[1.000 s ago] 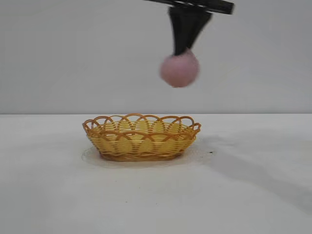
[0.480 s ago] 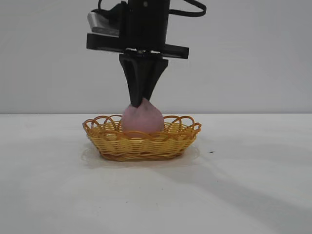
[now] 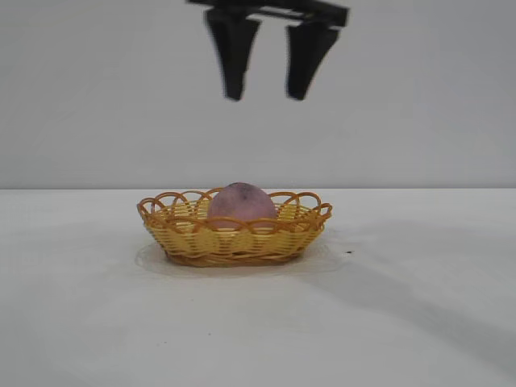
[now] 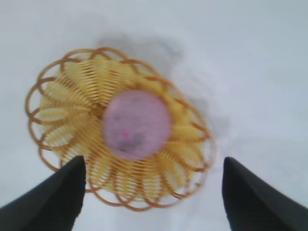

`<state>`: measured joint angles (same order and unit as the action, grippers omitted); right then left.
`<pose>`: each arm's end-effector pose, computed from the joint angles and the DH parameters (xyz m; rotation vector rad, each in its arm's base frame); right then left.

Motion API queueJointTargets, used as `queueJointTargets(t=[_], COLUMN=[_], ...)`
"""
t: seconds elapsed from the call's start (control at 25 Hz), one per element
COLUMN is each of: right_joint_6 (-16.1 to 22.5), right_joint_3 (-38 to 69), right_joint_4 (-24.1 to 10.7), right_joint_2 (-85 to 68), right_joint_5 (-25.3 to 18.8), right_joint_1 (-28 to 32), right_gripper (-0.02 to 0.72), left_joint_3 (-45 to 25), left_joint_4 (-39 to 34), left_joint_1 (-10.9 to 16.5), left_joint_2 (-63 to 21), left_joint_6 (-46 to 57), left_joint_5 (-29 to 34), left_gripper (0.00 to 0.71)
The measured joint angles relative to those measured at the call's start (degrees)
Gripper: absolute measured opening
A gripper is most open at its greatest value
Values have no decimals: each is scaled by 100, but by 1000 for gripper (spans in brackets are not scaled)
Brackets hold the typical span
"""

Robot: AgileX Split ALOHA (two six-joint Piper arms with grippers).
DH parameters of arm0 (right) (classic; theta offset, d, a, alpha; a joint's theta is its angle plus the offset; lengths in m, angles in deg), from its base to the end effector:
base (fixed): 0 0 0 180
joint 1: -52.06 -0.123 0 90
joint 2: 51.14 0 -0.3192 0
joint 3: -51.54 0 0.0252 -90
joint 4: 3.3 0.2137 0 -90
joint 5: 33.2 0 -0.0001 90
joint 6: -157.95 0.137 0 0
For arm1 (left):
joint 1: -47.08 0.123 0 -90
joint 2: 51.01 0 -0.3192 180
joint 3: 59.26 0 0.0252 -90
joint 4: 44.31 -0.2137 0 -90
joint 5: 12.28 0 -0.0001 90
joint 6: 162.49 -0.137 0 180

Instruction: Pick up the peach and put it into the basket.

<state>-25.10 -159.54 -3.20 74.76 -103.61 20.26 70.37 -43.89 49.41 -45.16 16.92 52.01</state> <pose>0.3713 0.2305 0.2562 -0.8651 2.7583 0.0954 -0.0359 -0.0024 0.2257 -0.0313 2.1031 0.0218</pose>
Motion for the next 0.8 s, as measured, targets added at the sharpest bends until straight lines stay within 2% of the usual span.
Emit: queueJointTargets(t=[0.24,0.4,0.68,0.8], right_joint_6=[22,31,34,34], right_joint_3=[610,1026,1746,2724], right_joint_4=[306,368,415,437], right_joint_2=[0,0,-429,-1413], right_joint_5=[140,169,287,864], right_joint_1=[1517,2142,2507,2516], right_gripper=[515,515,515,515], left_joint_3=[0,0,0,0], left_joint_4=[0,0,0,0], left_joint_1=[0,0,0,0], left_joint_2=[0,0,0,0], left_joint_6=[0,-11,-11,-11], left_joint_5=[0,0,0,0], left_gripper=[0,0,0,0])
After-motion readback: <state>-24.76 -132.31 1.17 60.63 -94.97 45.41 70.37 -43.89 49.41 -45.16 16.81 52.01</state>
